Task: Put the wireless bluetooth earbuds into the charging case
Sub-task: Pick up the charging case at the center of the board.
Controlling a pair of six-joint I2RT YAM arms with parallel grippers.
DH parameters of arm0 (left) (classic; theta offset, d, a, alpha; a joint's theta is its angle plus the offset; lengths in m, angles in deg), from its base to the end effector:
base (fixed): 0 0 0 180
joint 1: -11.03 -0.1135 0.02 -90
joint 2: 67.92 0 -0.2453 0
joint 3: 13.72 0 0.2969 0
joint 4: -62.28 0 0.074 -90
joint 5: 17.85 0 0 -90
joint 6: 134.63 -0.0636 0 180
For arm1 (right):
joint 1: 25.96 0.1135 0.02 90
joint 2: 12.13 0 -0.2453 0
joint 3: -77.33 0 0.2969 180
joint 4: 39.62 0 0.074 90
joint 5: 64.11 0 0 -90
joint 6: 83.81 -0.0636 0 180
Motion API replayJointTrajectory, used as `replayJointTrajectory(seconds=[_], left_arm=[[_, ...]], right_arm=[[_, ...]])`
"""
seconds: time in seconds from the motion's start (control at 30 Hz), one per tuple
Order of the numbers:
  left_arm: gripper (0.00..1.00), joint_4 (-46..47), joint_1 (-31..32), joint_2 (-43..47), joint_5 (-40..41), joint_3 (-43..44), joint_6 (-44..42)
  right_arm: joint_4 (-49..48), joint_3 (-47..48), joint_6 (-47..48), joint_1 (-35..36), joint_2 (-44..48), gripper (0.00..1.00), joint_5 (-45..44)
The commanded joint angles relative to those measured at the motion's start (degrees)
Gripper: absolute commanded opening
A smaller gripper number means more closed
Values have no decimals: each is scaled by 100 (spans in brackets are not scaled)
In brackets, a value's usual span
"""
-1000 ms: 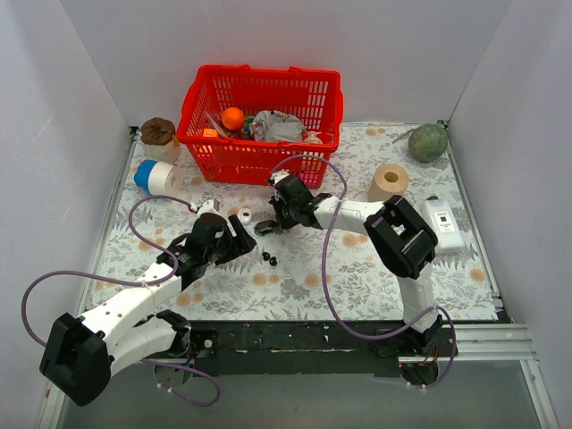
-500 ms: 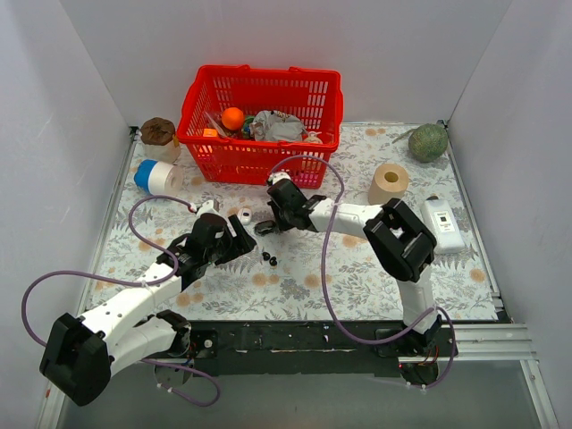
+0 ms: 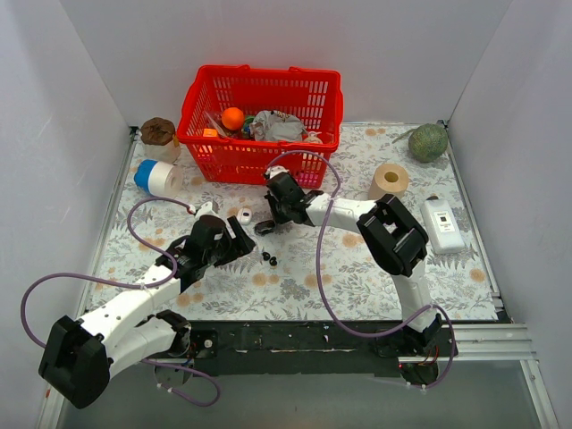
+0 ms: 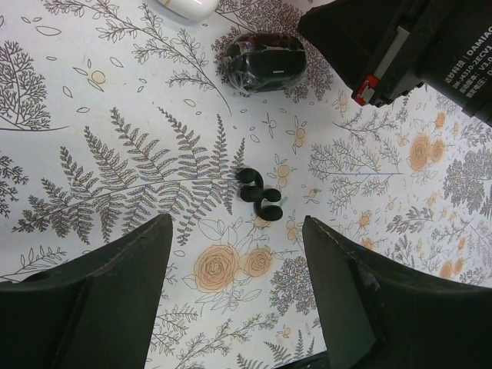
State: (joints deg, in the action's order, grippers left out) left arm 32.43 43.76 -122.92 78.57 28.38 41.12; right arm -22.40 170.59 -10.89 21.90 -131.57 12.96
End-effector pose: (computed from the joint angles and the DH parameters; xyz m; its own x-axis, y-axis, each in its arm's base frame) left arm 0.2305 -0.1397 0.1550 -0.5092 -0.8507 -0.1301 -0.5348 0.4312 -0.7267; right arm 0.3499 0.3655 0.1027 -0.6209 -0.2595 -0.7397 -0.4512 0.8900 0.0664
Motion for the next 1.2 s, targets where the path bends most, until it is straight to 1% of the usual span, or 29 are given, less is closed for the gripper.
replayJointTrajectory(seconds=[0.0, 0.1, 0.2, 0.4, 0.77, 0.87, 0.9, 0.93, 0.97, 1.03, 1.07, 1.1, 1.13, 1.17], left_arm=[[69, 26, -3, 139, 27, -108, 11], [69, 44, 5, 121, 0, -134, 29], [69, 44, -3, 121, -9, -134, 38], [69, 53, -4, 130, -44, -143, 38], [69, 115, -3, -10, -26, -108, 12], [70, 141, 5, -80, 18, -64, -76], [70, 141, 5, -116, 35, -3, -129], [71, 167, 5, -229, 35, 32, -303], [72, 219, 5, -300, 35, 85, -444], [76, 316, 5, -501, -26, 295, -743], [78, 386, -3, -711, -122, 357, -1153], [80, 552, -4, -853, -427, 427, -1392], [80, 641, 5, -959, -622, 567, -1673], [80, 738, 5, -1108, -815, 621, -2102]], right_arm=[[-503, -74, 82, 13, -1, 1, 299], [-1081, -399, 39, 13, 122, 1, 405], [-1276, -628, -6, 22, 184, 1, 493], [-1084, -698, -32, 40, 184, 1, 642], [-1277, -1489, -190, 268, 799, 1, 704], [-1225, -1630, -295, 295, 1000, 1, 494], [-1068, -1665, -339, 277, 1106, 1, 223], [-1005, -1770, -375, 260, 1246, 1, 90], [-952, -1875, -418, 233, 1630, 1, -42], [-707, -2042, -532, 163, 2063, 1, -542], [-610, -2200, -524, 154, 2474, 1, -692], [-565, -2271, -472, 136, 2669, 1, -859], [-295, -2359, -341, 136, 2854, 5, -895], [-223, -2507, -253, 136, 3204, 8, -904]])
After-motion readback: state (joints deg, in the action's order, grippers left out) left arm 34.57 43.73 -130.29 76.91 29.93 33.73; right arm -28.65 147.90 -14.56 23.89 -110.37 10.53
